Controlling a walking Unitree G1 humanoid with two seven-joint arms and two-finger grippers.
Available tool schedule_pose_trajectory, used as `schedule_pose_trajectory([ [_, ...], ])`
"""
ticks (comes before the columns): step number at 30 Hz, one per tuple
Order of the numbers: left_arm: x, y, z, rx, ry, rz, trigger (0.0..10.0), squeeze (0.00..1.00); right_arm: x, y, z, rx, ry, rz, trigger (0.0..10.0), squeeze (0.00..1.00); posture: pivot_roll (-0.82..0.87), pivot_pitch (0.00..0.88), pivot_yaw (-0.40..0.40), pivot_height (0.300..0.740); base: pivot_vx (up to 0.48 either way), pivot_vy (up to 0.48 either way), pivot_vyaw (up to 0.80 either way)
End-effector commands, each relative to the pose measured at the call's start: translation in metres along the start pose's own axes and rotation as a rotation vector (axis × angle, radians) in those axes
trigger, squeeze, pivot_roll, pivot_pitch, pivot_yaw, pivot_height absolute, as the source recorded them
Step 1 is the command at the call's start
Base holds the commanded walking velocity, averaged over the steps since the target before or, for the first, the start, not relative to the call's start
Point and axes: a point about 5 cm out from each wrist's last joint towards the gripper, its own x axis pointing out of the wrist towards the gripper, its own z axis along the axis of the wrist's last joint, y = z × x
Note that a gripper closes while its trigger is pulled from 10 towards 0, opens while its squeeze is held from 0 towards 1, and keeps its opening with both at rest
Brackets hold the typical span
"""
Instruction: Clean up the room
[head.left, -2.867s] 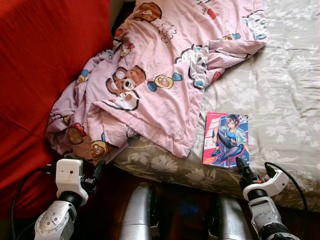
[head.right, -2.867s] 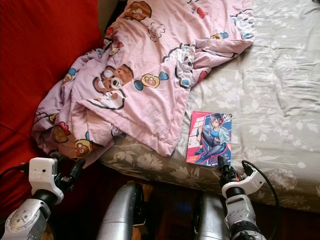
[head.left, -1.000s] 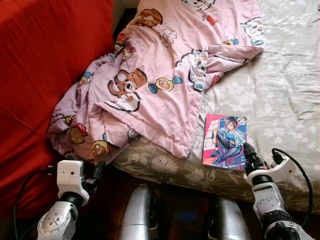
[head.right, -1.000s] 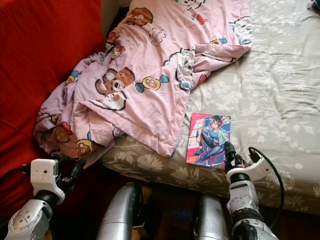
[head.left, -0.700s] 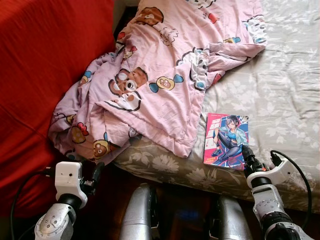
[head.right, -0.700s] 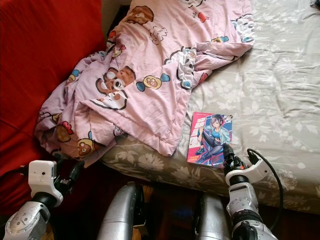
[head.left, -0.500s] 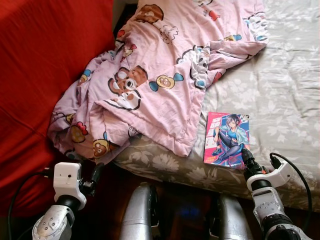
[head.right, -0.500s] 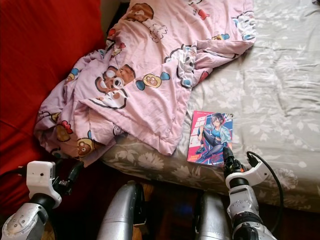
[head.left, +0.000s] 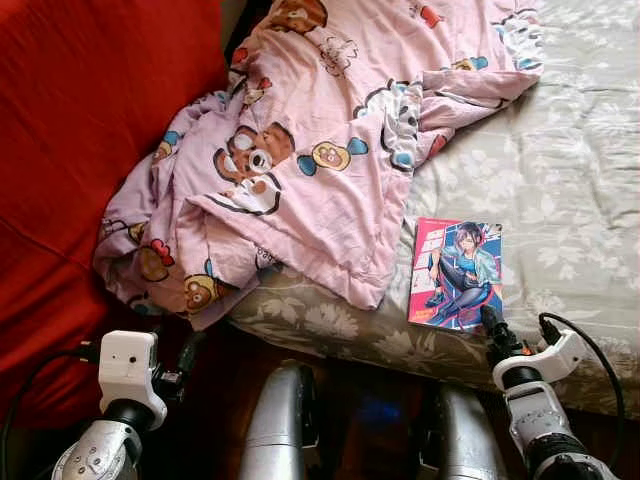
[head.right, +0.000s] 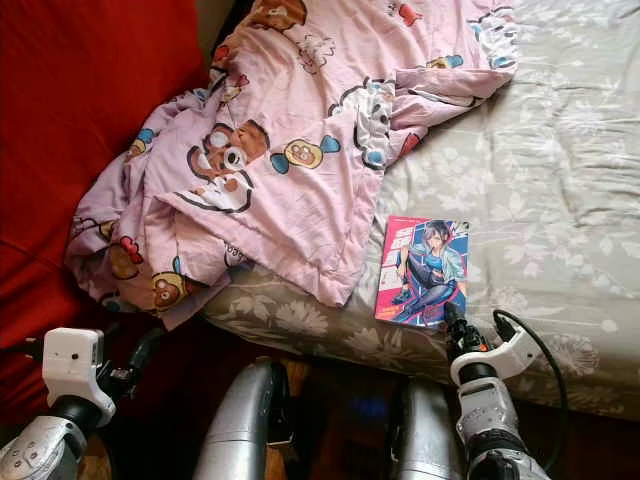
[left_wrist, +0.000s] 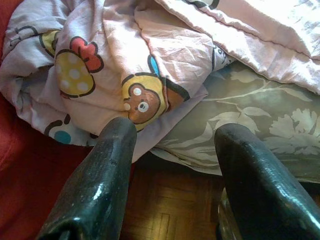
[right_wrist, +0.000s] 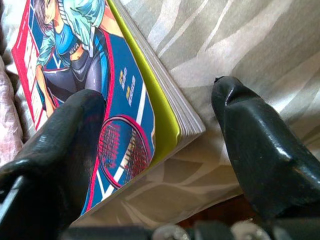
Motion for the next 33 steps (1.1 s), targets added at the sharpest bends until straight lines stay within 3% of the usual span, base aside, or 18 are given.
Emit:
schedule_pose_trajectory([
  [1,-0.007,0.007,-0.003,0.01,0.035,0.018,10.0,0.0,-0.008,-0.008,-0.019,0.043,0.06,-0.029,10.0,0.0,0.26,0.397,0.179,0.621,0.0,0.0,0.0],
  [2,-0.007,0.007,-0.003,0.01,0.035,0.019,10.0,0.0,-0.008,-0.008,-0.019,0.047,0.064,-0.024,10.0,0.0,0.26,0.4,0.178,0.621,0.0,0.0,0.0],
  [3,-0.008,0.007,-0.003,0.011,0.036,0.02,10.0,0.0,-0.007,-0.006,-0.021,0.046,0.073,-0.017,7.3,0.0,0.26,0.399,0.175,0.621,0.0,0.0,0.0],
  [6,-0.01,0.007,-0.003,0.011,0.039,0.024,10.0,0.0,-0.007,-0.005,-0.023,0.039,0.082,-0.01,8.1,0.0,0.26,0.402,0.173,0.621,0.0,0.0,0.0],
  [8,-0.01,0.007,-0.003,0.011,0.041,0.025,10.0,0.0,-0.007,-0.005,-0.023,0.04,0.082,-0.01,8.1,0.0,0.26,0.402,0.173,0.621,0.0,0.0,0.0],
  [9,-0.01,0.007,-0.003,0.011,0.041,0.026,10.0,0.0,-0.007,-0.005,-0.023,0.041,0.081,-0.009,7.4,0.0,0.26,0.403,0.173,0.621,0.0,0.0,0.0],
  [10,-0.01,0.007,-0.003,0.01,0.042,0.026,10.0,0.0,-0.007,-0.004,-0.023,0.042,0.081,-0.008,4.4,0.0,0.26,0.403,0.173,0.621,0.0,0.0,0.0],
  [11,-0.01,0.007,-0.003,0.011,0.044,0.026,10.0,0.0,-0.007,-0.004,-0.024,0.043,0.083,-0.005,0.0,0.0,0.26,0.403,0.173,0.621,0.0,0.0,0.0],
  [33,-0.007,0.006,-0.006,0.017,0.052,0.021,10.0,0.0,-0.011,-0.004,-0.04,0.064,0.116,-0.002,0.0,0.0,0.25,0.395,0.168,0.621,0.0,0.0,0.0],
])
